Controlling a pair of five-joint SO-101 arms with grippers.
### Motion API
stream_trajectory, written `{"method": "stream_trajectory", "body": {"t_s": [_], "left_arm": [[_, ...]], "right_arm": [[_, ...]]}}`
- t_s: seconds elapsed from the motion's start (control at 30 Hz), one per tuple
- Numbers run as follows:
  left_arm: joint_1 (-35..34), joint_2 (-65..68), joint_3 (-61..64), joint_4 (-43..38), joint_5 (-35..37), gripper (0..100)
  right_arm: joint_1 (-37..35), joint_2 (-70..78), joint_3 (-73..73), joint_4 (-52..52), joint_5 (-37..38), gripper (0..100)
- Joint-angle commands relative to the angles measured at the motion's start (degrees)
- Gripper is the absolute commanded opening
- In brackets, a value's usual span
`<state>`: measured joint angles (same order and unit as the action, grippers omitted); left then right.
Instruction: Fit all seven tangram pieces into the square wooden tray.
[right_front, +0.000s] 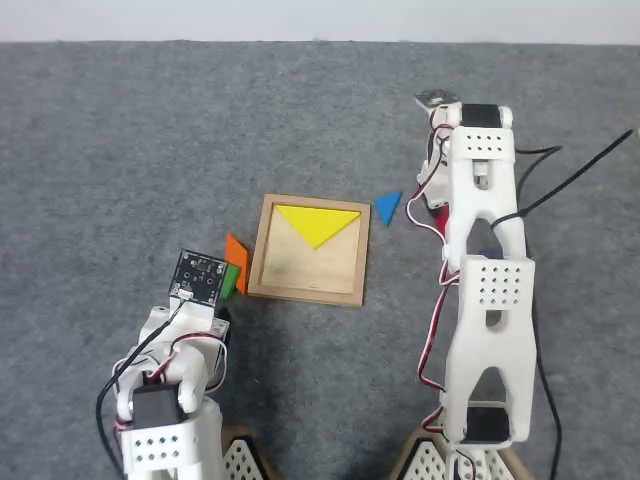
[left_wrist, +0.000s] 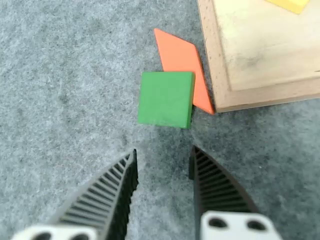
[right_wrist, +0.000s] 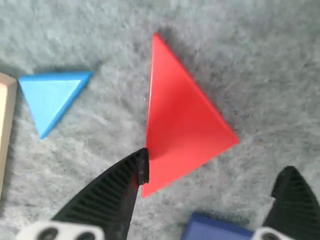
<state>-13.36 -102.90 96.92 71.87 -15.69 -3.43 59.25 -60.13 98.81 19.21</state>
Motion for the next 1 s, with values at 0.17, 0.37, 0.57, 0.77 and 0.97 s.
{"method": "stream_trajectory", "body": {"t_s": [0.17, 0.37, 0.57, 0.77, 0.97], "left_arm": [[-0.4, -0.1, -0.4, 0.3, -0.5, 17], [-0.4, -0.1, -0.4, 0.3, -0.5, 17], [-0.4, -0.1, -0.4, 0.3, -0.5, 17], [-0.4, -0.1, -0.4, 0.3, -0.5, 17], [-0.4, -0.1, -0.4, 0.3, -0.5, 17]], "right_arm": [[-0.6, 2.9, -2.7, -4.1, 1.0, 35.8], [-0.4, 6.0, -3.1, -2.9, 1.1, 35.7], [-0.9, 6.0, -3.7, 2.0, 1.0, 32.9], [-0.9, 5.5, -3.7, 3.4, -1.6, 11.1], [-1.6, 2.4, -3.5, 3.7, -2.7, 0.6]]}}
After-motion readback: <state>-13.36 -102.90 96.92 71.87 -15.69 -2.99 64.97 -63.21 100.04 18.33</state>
